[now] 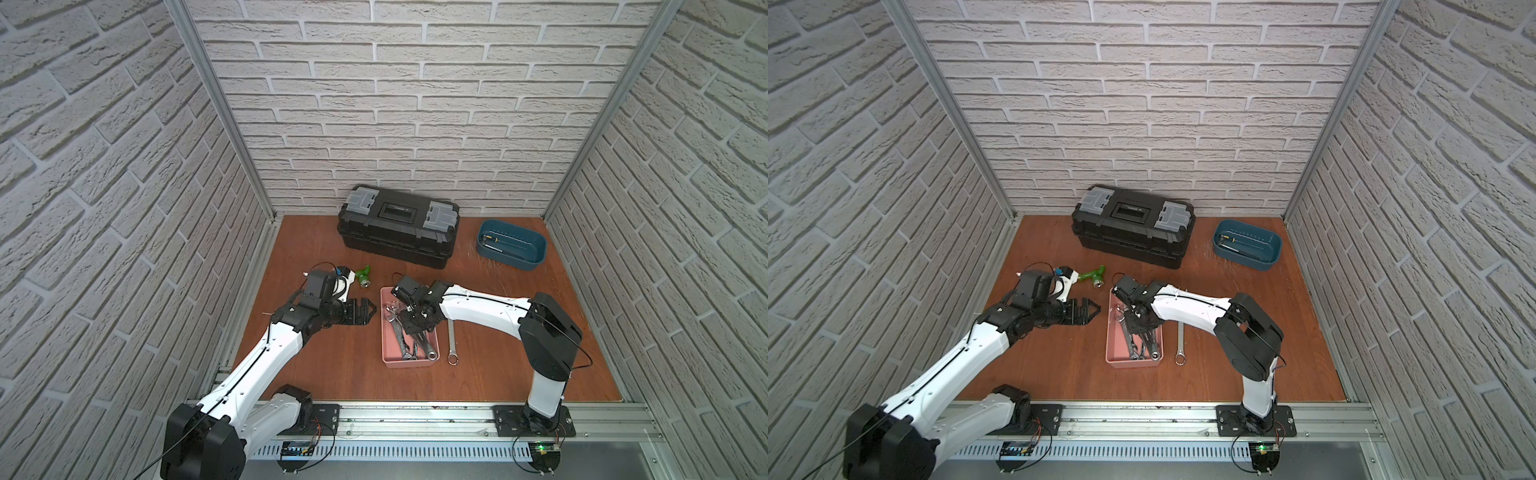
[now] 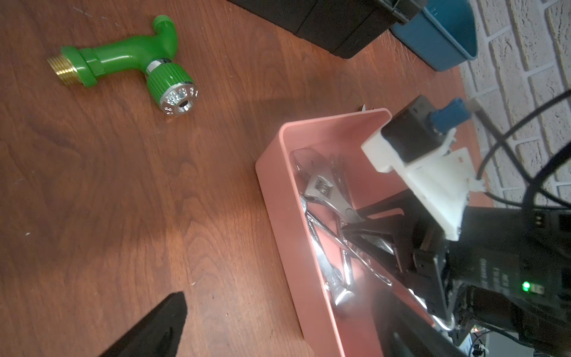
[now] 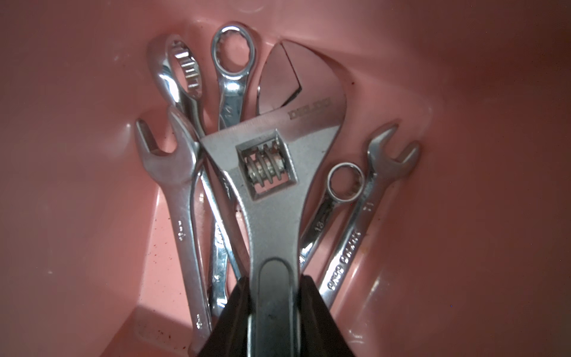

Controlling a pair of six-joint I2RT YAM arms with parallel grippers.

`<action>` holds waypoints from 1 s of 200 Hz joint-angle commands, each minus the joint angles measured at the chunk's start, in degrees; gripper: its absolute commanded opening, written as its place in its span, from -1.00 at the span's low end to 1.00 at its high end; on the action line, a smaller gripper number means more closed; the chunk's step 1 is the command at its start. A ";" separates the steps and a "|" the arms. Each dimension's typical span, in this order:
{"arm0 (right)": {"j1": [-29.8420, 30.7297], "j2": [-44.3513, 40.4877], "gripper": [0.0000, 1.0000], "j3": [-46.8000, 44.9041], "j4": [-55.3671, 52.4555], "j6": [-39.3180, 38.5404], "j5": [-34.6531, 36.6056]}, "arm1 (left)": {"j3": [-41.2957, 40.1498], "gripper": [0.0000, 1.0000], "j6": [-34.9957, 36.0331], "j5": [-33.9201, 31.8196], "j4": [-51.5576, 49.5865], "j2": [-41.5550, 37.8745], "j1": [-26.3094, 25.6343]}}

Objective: Take out the wrench from the storage box
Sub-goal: Pick up the wrench from the storage box, then place the wrench at the center of the board.

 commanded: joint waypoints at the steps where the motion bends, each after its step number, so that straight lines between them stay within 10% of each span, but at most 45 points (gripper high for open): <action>1: 0.64 -6.98 -0.87 2.32 -0.82 1.98 3.42 | -0.19 0.97 -0.15 0.43 1.84 0.23 0.31; 74: -0.61 -16.50 -0.88 1.11 -4.96 2.07 9.81 | 1.28 0.96 0.03 0.77 1.32 1.33 0.35; 200: -19.76 -28.01 -0.89 -25.10 1.84 -2.17 12.13 | 2.92 0.97 0.20 1.00 0.99 2.52 0.12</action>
